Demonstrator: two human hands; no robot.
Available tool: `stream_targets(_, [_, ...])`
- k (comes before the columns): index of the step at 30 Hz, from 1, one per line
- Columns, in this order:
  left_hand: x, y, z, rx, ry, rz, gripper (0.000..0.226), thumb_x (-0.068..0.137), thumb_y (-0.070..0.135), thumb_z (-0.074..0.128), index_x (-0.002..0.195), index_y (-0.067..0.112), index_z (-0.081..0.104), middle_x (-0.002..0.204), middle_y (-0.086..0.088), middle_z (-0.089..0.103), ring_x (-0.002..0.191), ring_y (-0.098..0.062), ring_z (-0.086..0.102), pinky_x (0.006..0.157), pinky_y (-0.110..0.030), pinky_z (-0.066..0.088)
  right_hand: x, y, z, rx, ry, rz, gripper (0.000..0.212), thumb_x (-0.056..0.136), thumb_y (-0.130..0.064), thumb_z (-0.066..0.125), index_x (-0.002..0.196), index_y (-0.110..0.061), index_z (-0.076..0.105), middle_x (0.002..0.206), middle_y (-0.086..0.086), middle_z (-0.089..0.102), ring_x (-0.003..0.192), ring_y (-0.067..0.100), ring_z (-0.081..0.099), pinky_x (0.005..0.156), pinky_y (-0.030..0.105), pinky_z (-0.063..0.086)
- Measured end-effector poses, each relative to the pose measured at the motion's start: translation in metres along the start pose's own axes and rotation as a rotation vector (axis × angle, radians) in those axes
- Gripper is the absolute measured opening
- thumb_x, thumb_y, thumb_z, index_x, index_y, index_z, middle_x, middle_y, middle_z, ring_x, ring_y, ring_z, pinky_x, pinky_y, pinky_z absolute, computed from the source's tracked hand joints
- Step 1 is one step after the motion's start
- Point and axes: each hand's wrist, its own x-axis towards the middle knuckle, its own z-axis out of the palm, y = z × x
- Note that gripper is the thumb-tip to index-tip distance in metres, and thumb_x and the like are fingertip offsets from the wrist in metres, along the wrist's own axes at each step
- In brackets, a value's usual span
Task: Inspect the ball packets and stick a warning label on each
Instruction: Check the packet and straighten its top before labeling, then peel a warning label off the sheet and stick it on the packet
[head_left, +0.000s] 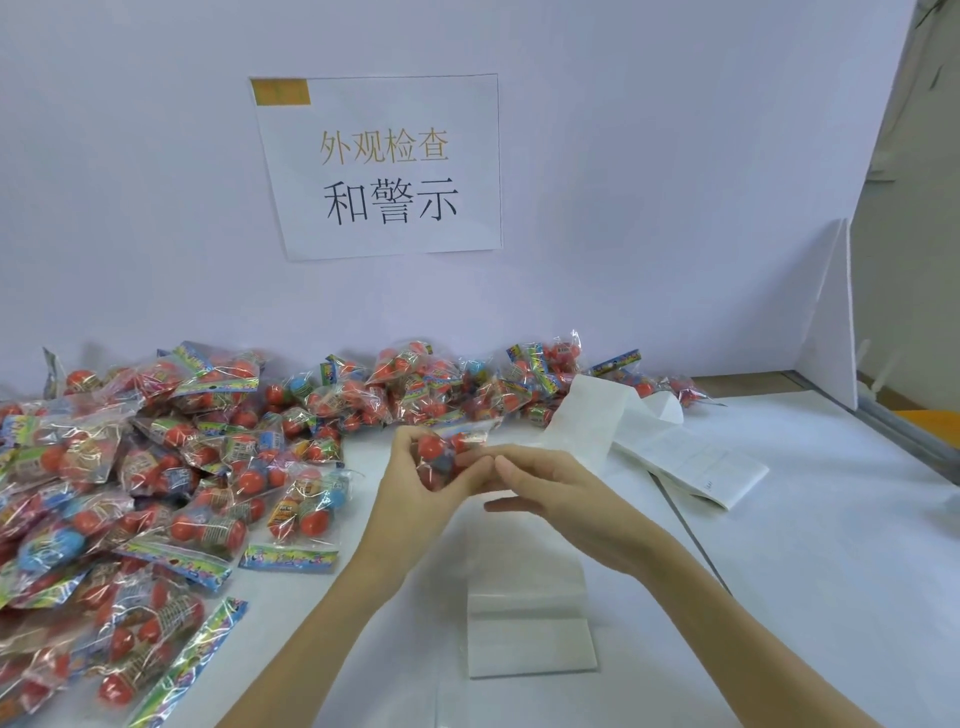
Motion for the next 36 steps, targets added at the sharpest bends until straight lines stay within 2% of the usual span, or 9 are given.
stream_targets(5, [0.003, -0.006, -0.001, -0.075, 0.013, -0.046, 0.015, 0.101, 0.015, 0.067, 0.114, 0.012, 0.061, 0.095, -0.001, 0.08, 0.092, -0.019, 0.077, 0.086, -0.03, 0.061, -0.001, -0.003, -0.012, -0.302, 0.103, -0.001, 0.03, 0.101, -0.02, 0.068, 0.13, -0.027, 0.065, 0.112, -0.005, 0.078, 0.111, 0.005, 0.071, 0.096, 0.022, 0.053])
stream_targets(10, [0.007, -0.007, -0.005, -0.237, 0.101, -0.142, 0.009, 0.101, 0.018, 0.068, 0.109, 0.021, 0.065, 0.09, -0.006, 0.08, 0.081, -0.024, 0.079, 0.068, -0.017, 0.058, -0.012, -0.001, -0.029, -0.728, -0.254, 0.311, 0.101, 0.07, -0.068, 0.085, 0.153, -0.056, 0.028, 0.154, -0.033, 0.038, 0.144, -0.007, 0.032, 0.119, 0.028, 0.032])
stream_targets(12, [0.01, -0.01, -0.008, -0.225, 0.123, -0.158, 0.006, 0.1, 0.023, 0.07, 0.105, 0.026, 0.068, 0.09, -0.004, 0.08, 0.086, -0.024, 0.078, 0.073, -0.019, 0.057, -0.012, 0.002, -0.029, -0.856, -0.332, 0.331, 0.107, 0.065, -0.073, 0.083, 0.152, -0.059, 0.023, 0.157, -0.037, 0.027, 0.143, -0.004, 0.022, 0.123, 0.032, 0.025])
stream_targets(18, [0.008, -0.014, -0.011, 0.031, 0.125, 0.099, 0.049, 0.103, 0.012, 0.063, 0.14, 0.036, 0.044, 0.092, 0.016, 0.072, 0.083, -0.016, 0.075, 0.073, -0.033, 0.062, -0.006, 0.0, -0.033, -0.586, 0.006, 0.12, 0.041, 0.082, -0.032, 0.089, 0.115, -0.025, 0.066, 0.132, -0.015, 0.065, 0.124, -0.006, 0.058, 0.111, 0.028, 0.047])
stream_targets(24, [0.005, -0.01, -0.009, 0.283, 0.167, 0.246, 0.042, 0.102, 0.001, 0.058, 0.093, 0.038, 0.075, 0.108, -0.002, 0.059, 0.082, -0.009, 0.067, 0.074, -0.038, 0.062, -0.002, -0.002, -0.04, -0.47, 0.32, 0.012, 0.014, 0.086, -0.025, 0.086, 0.095, -0.026, 0.075, 0.094, -0.006, 0.076, 0.089, 0.016, 0.069, 0.075, 0.031, 0.054])
stream_targets(27, [0.001, -0.005, -0.002, 0.163, 0.083, 0.189, 0.027, 0.103, 0.015, 0.063, 0.107, 0.038, 0.077, 0.114, -0.001, 0.05, 0.088, -0.016, 0.062, 0.09, -0.037, 0.057, -0.003, -0.003, -0.039, -0.402, 0.287, 0.031, 0.018, 0.09, -0.025, 0.081, 0.1, -0.028, 0.066, 0.083, -0.006, 0.079, 0.075, 0.01, 0.07, 0.058, 0.025, 0.046])
stream_targets(30, [-0.002, -0.001, 0.001, 0.16, -0.062, 0.117, 0.03, 0.091, 0.044, 0.07, 0.119, 0.035, 0.072, 0.119, 0.002, 0.044, 0.09, -0.001, 0.061, 0.092, -0.019, 0.053, -0.003, -0.004, -0.035, -0.403, 0.263, 0.024, 0.013, 0.094, -0.024, 0.077, 0.098, -0.025, 0.065, 0.081, -0.002, 0.08, 0.078, 0.017, 0.074, 0.064, 0.034, 0.05])
stream_targets(32, [-0.003, -0.003, 0.005, 0.225, -0.064, 0.12, 0.023, 0.09, 0.034, 0.076, 0.112, 0.027, 0.075, 0.115, -0.001, 0.047, 0.089, 0.001, 0.061, 0.087, -0.011, 0.049, -0.002, -0.003, -0.033, -0.39, 0.264, -0.002, 0.008, 0.094, -0.023, 0.077, 0.097, -0.022, 0.069, 0.085, -0.001, 0.08, 0.085, 0.02, 0.076, 0.076, 0.041, 0.057])
stream_targets(36, [-0.003, -0.004, 0.008, 0.244, -0.004, 0.135, 0.004, 0.094, 0.022, 0.075, 0.091, 0.022, 0.077, 0.103, -0.003, 0.052, 0.086, 0.0, 0.056, 0.081, -0.006, 0.041, -0.002, 0.002, -0.03, -0.606, 0.33, -0.16, 0.013, 0.095, -0.024, 0.077, 0.106, -0.029, 0.075, 0.102, -0.013, 0.075, 0.099, 0.004, 0.068, 0.087, 0.021, 0.05])
